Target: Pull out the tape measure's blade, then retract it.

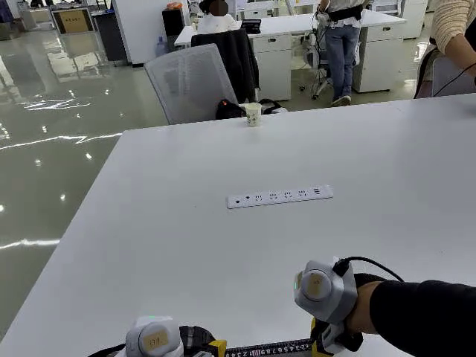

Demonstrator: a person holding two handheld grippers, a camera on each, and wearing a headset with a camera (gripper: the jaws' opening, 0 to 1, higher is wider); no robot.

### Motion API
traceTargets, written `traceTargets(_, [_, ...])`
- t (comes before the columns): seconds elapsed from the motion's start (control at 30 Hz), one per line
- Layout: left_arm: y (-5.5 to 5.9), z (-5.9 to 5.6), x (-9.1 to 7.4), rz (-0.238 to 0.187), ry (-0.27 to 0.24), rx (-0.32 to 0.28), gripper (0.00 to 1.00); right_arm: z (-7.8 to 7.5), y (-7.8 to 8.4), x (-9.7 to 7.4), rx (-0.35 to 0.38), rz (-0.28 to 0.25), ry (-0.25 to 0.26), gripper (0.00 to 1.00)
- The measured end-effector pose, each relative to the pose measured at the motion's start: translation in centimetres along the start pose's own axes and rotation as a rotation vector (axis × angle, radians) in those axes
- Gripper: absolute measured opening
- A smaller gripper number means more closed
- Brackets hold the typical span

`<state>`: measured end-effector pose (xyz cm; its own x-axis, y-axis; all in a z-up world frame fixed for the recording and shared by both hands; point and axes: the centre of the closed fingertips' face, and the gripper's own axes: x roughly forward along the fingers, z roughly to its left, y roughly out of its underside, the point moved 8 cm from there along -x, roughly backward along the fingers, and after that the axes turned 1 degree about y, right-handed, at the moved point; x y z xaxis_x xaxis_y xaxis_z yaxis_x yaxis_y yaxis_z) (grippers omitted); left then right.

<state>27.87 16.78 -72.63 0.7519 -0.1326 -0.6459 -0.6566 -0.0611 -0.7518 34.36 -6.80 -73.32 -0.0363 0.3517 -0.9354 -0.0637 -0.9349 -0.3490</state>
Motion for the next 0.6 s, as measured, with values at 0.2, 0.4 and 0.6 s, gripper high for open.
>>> traceTargets(0.2, [0.04, -0.06, 0.01, 0.002, -0.001, 0.002, 0.61, 0.01, -0.25, 0.09, 0.004, 0.003, 0.004, 0.11])
traceTargets(0.4, [0.17, -0.03, 0.06, 0.001, -0.001, 0.002, 0.61, -0.01, -0.45, 0.22, 0.005, 0.001, 0.004, 0.11])
traceTargets(0.6, [0.18, -0.05, 0.02, 0.002, 0.0, 0.001, 0.61, 0.0, -0.56, 0.33, 0.009, -0.001, 0.002, 0.11])
